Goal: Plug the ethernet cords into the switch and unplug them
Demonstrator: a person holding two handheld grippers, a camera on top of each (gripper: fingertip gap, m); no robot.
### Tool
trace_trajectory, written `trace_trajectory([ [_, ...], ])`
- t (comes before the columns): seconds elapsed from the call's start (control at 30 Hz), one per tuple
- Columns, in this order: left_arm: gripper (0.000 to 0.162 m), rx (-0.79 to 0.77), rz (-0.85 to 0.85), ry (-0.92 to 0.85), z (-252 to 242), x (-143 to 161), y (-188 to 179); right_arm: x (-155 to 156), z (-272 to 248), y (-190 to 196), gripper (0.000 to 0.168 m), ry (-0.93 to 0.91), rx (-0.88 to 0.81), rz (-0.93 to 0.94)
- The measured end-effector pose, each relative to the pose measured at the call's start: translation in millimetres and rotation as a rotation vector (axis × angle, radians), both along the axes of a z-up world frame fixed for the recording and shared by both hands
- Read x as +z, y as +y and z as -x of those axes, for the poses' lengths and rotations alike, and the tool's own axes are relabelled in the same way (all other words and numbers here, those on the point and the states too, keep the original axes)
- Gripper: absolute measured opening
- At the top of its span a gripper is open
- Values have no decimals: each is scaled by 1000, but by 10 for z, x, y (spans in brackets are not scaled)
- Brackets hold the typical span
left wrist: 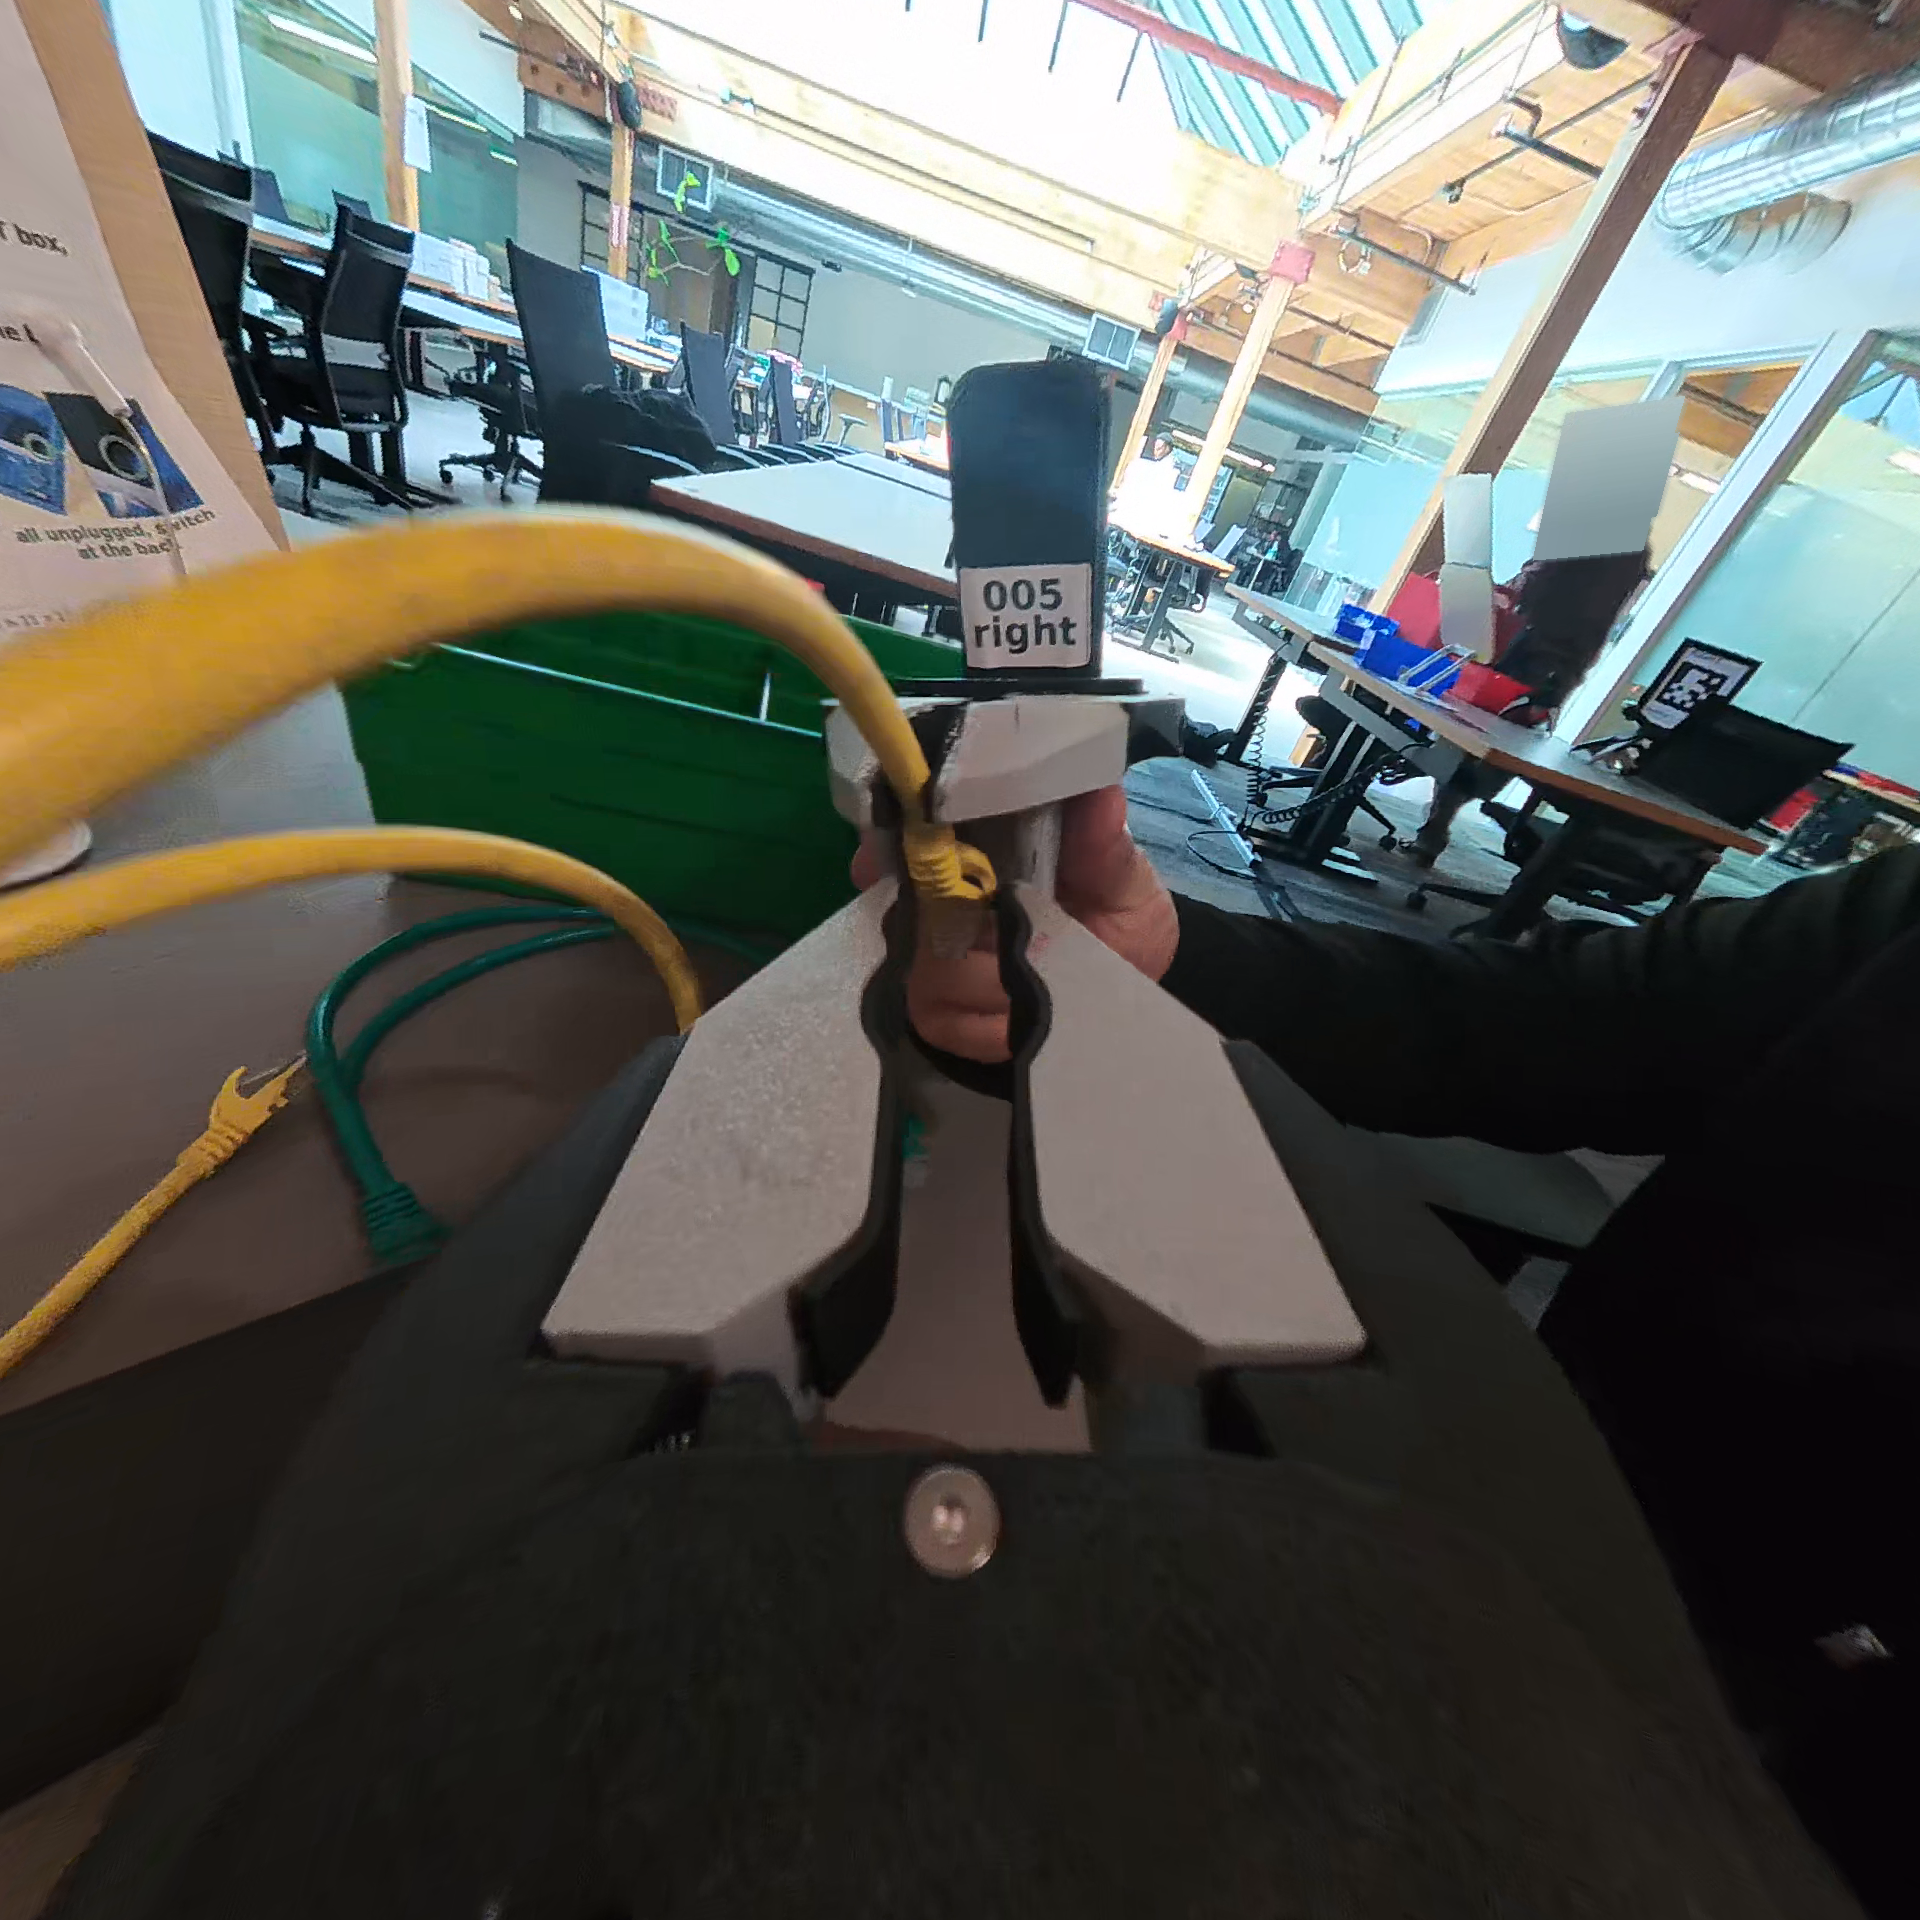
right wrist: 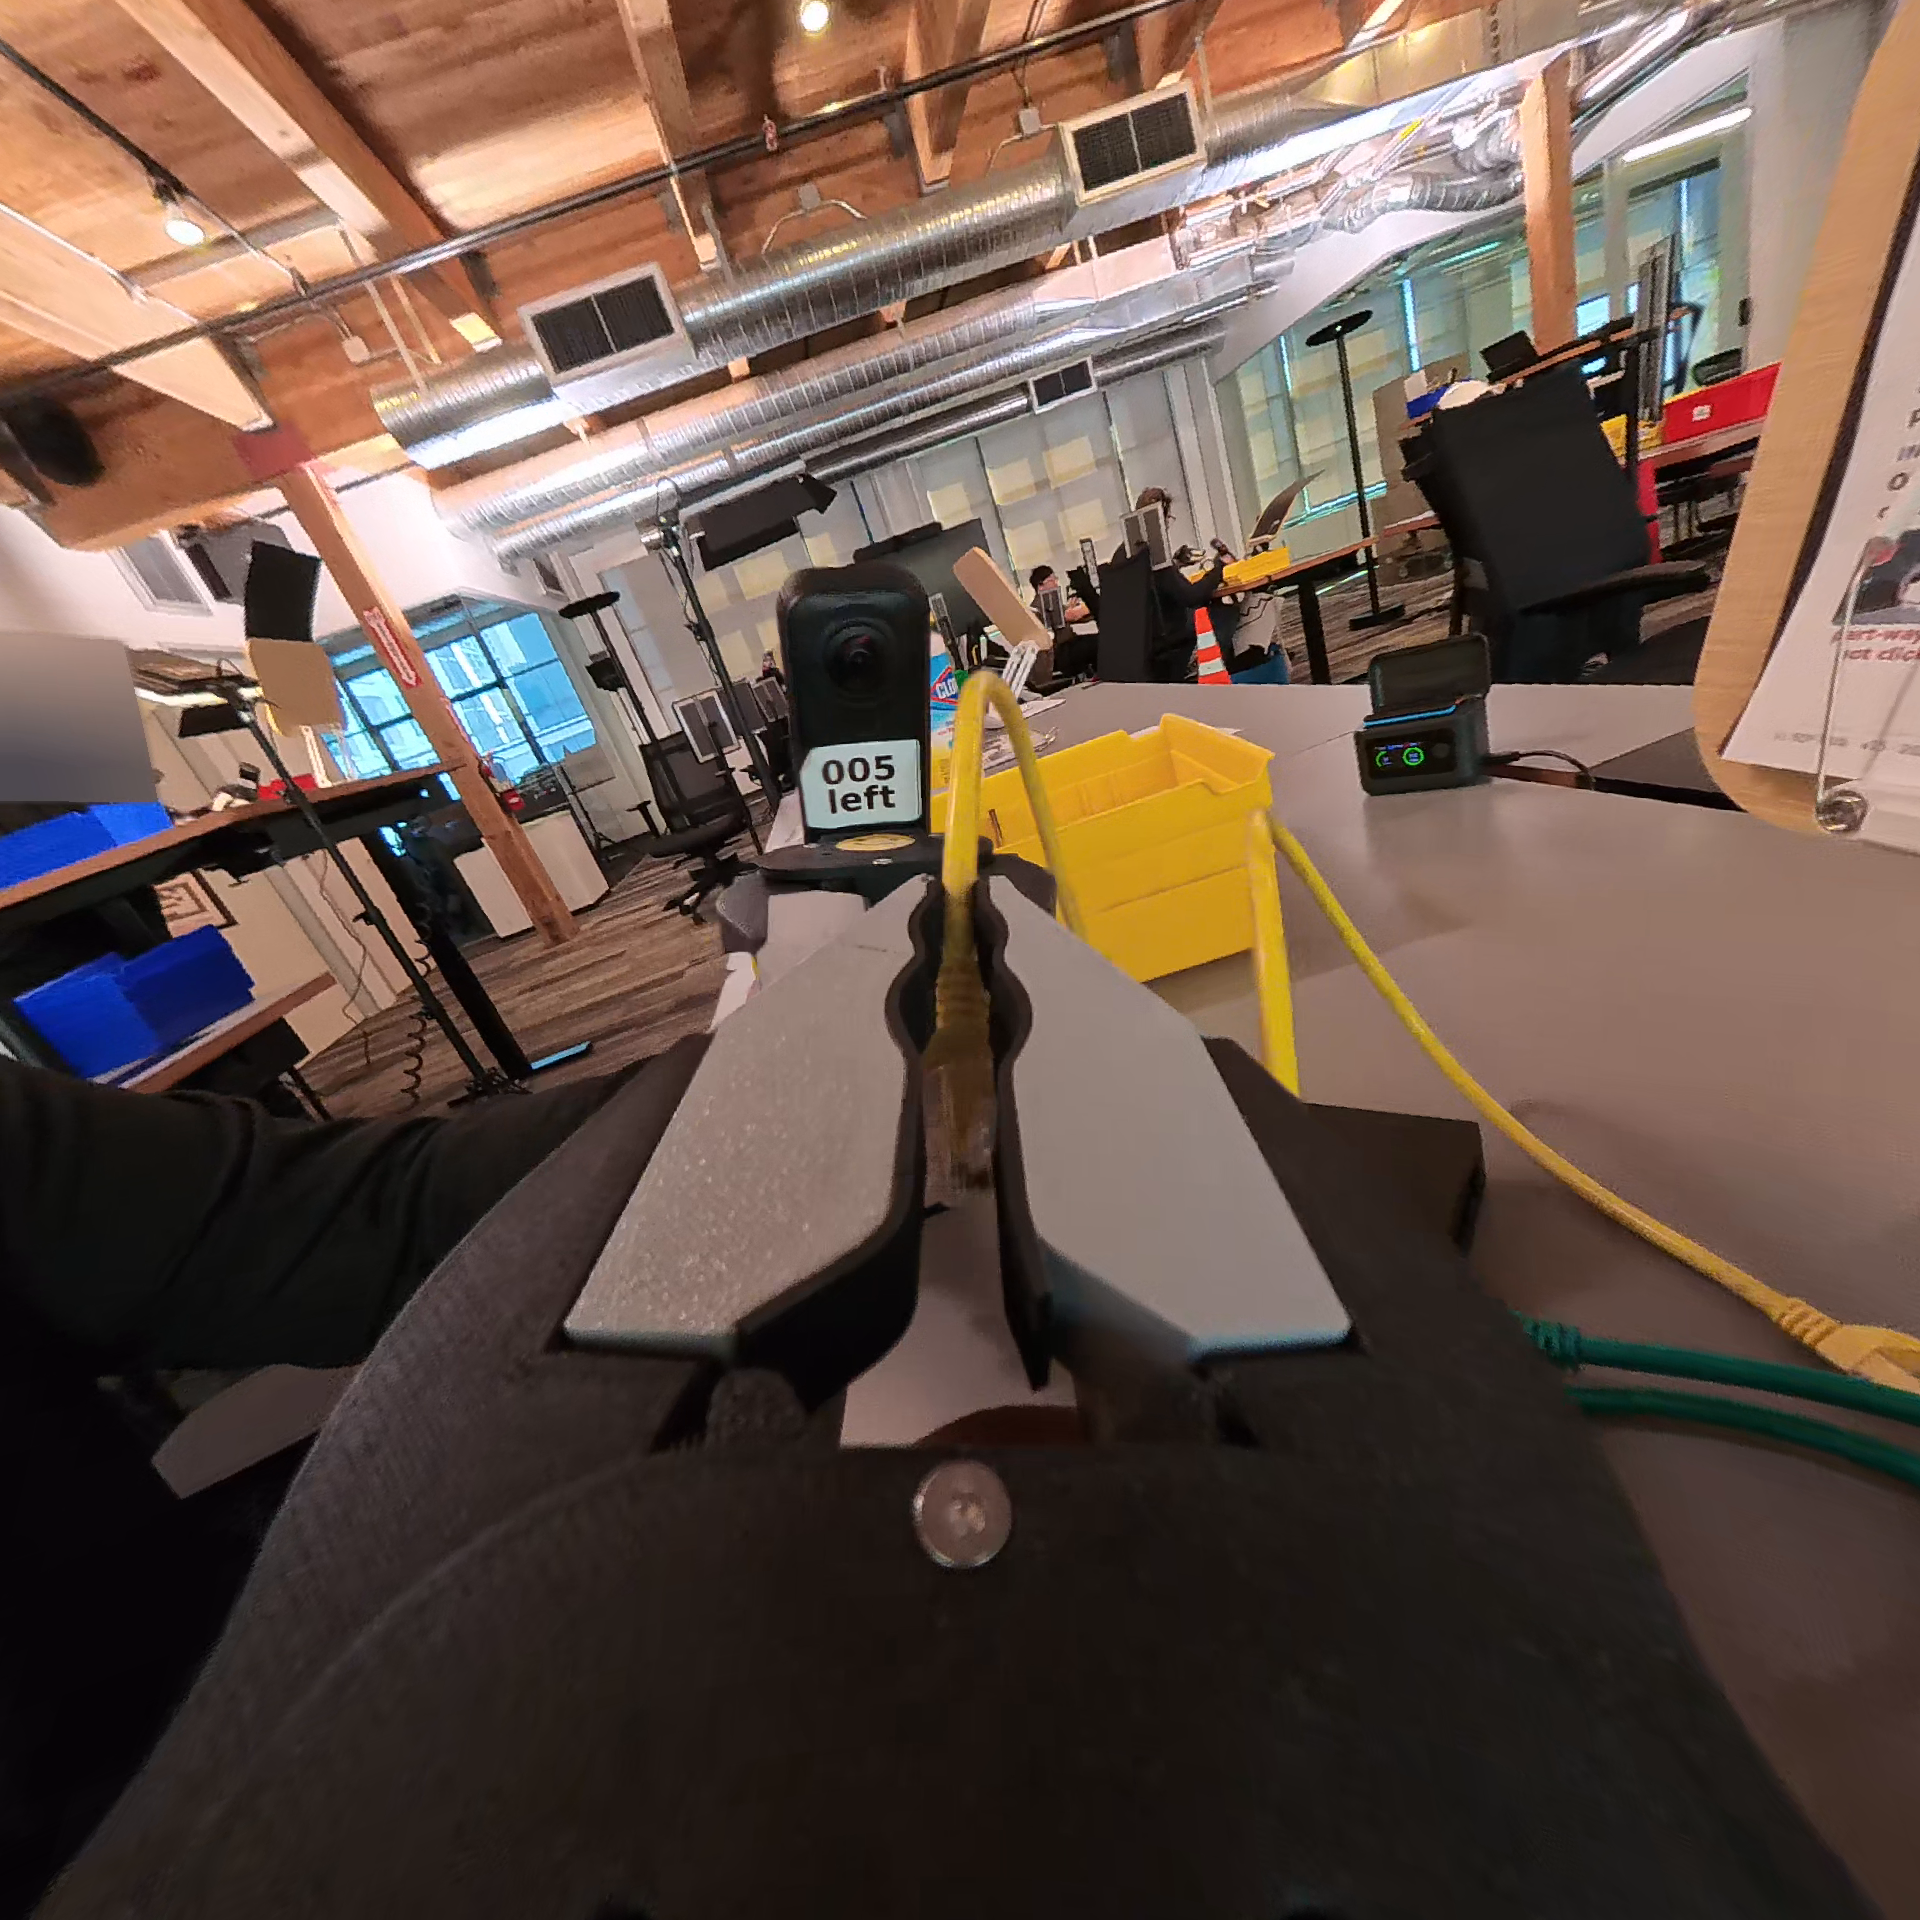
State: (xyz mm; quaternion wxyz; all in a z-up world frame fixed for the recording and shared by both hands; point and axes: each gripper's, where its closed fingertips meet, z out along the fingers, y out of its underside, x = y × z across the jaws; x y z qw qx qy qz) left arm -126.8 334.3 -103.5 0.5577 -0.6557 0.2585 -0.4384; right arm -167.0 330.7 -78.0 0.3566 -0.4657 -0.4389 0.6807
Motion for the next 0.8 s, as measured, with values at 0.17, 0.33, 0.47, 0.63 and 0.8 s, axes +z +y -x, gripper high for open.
trace_trajectory([
  [0.17,13,38,0,47,90,-31,41,27,-49,129,2,5,-85,-41],
  [0.33,12,118,-32,-29,309,127,91,22,-121,293,3,6,-84,62],
  [0.47,12,120,-32,-125,409,229,88,-36,-88,282,4,-17,-97,35],
  [0.63,12,116,-11,-174,484,258,95,-137,-8,154,0,-60,-60,-6],
  [0.8,11,129,2,-176,492,238,119,-155,0,160,0,-64,-36,42],
])
